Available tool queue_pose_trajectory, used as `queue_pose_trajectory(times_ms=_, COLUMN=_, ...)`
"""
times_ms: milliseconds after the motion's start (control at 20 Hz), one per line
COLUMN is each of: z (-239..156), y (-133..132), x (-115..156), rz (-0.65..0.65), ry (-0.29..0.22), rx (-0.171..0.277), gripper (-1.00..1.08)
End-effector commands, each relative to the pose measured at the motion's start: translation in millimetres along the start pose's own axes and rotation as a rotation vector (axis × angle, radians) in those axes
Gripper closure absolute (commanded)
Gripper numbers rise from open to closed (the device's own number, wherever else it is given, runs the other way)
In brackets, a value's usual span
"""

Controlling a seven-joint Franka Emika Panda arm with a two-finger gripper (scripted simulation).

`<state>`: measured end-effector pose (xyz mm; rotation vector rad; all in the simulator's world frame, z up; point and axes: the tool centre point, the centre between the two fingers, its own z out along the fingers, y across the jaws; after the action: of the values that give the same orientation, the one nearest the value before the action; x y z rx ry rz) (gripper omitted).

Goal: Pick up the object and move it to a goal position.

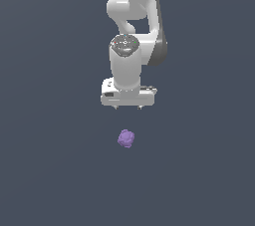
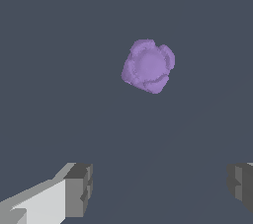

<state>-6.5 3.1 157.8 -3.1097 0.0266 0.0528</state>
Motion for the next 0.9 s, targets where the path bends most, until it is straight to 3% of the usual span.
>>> queue_pose_trajectory(times_ms=0, z=0.0, y=0.0, x=0.0, rz=0.000, ry=0.000, rx=0.000, gripper=-0.92)
queue_pose_trajectory(times_ms=450, z=0.3, y=-16.6, x=-2.6, rz=-0.054, ry=0.004, rx=0.003, gripper=-0.92)
queue_pose_trajectory(times_ms=850, z=2.5, y=-15.5, x=1.7, rz=-0.034, ry=0.005, rx=0.002, gripper=-0.92)
